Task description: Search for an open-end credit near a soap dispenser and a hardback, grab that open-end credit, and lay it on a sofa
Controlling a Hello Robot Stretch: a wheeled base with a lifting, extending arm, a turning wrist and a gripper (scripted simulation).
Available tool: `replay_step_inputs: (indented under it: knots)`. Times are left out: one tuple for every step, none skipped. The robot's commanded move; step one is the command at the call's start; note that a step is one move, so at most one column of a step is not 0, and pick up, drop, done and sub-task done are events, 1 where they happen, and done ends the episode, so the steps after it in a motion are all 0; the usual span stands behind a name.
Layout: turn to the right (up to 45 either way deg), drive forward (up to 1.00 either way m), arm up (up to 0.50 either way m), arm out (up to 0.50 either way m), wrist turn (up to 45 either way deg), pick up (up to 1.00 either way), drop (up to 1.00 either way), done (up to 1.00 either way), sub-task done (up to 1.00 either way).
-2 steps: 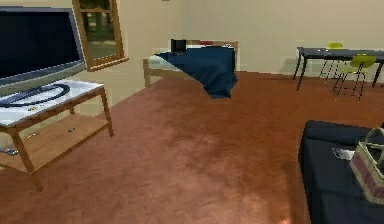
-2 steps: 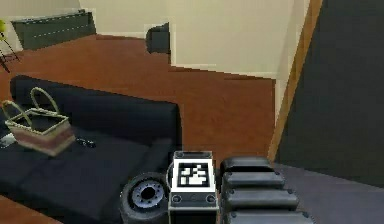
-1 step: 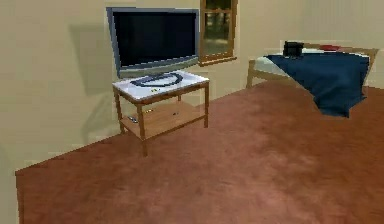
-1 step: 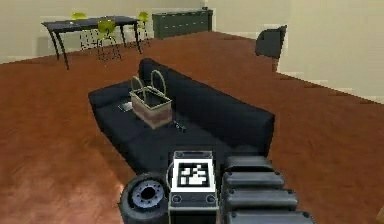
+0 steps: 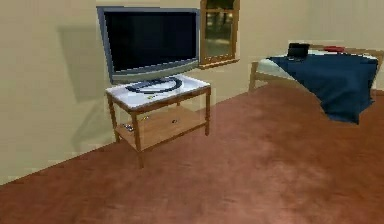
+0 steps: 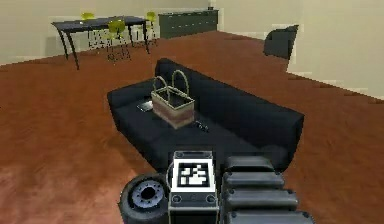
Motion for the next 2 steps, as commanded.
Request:
replay_step_inputs:
  knots:
    - [39.0,0.0,0.0,0.0,0.0,0.0,0.0,0.0,0.0]
    - [0.0,0.15,0.0,0.0,0.0,0.0,0.0,0.0,0.0]
